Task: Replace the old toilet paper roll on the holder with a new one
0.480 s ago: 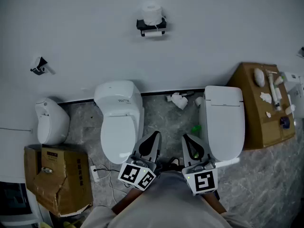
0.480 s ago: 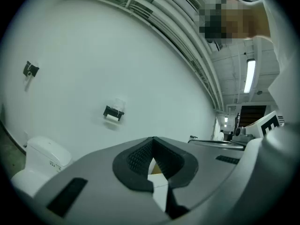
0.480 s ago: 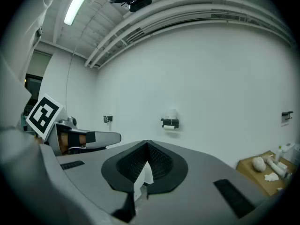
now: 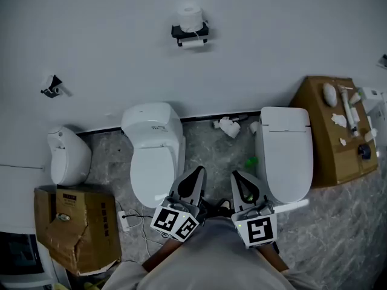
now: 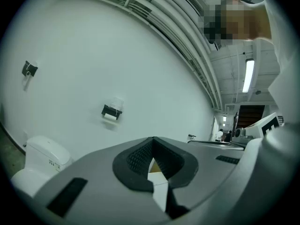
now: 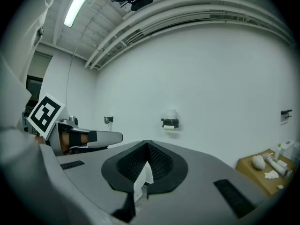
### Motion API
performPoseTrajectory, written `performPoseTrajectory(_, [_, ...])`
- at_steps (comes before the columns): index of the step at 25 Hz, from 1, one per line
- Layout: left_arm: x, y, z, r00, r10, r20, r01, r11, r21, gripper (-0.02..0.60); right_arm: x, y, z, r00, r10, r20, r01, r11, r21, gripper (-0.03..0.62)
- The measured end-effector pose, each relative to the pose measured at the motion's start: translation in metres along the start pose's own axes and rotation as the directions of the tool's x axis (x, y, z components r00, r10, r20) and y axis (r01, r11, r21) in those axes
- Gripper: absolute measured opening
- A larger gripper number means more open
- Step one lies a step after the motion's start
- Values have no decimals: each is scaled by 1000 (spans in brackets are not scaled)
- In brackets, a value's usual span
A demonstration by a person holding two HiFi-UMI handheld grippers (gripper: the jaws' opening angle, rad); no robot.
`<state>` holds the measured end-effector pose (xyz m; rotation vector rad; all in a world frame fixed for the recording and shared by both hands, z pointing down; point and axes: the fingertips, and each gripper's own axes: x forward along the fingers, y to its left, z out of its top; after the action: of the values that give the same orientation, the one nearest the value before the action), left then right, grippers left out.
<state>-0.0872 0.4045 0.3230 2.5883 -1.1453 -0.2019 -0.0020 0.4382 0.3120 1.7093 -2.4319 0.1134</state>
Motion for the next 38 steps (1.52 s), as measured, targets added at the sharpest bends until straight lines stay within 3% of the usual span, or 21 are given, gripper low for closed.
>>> performPoseTrajectory(12, [-1,5,4,1000,9,-7,-9,999,-31,5,7,3,4,999,44,28,-45,998,34,18])
performPoseTrajectory(19, [12,11,12,1000,0,20,1,998,-57,5,20,-7,10,999,24,29,-25,1000,18,18])
performPoseTrajectory(32, [54,56,24,1000,-5,18,7,995,-103,5,82,-20,26,999,21,44,-21,1000,-10,18])
performPoseTrajectory(38, [79,87,35,1000,-3,20,5,993,-120,5,122,-22,31,999,37,4,-37,999,-16,18])
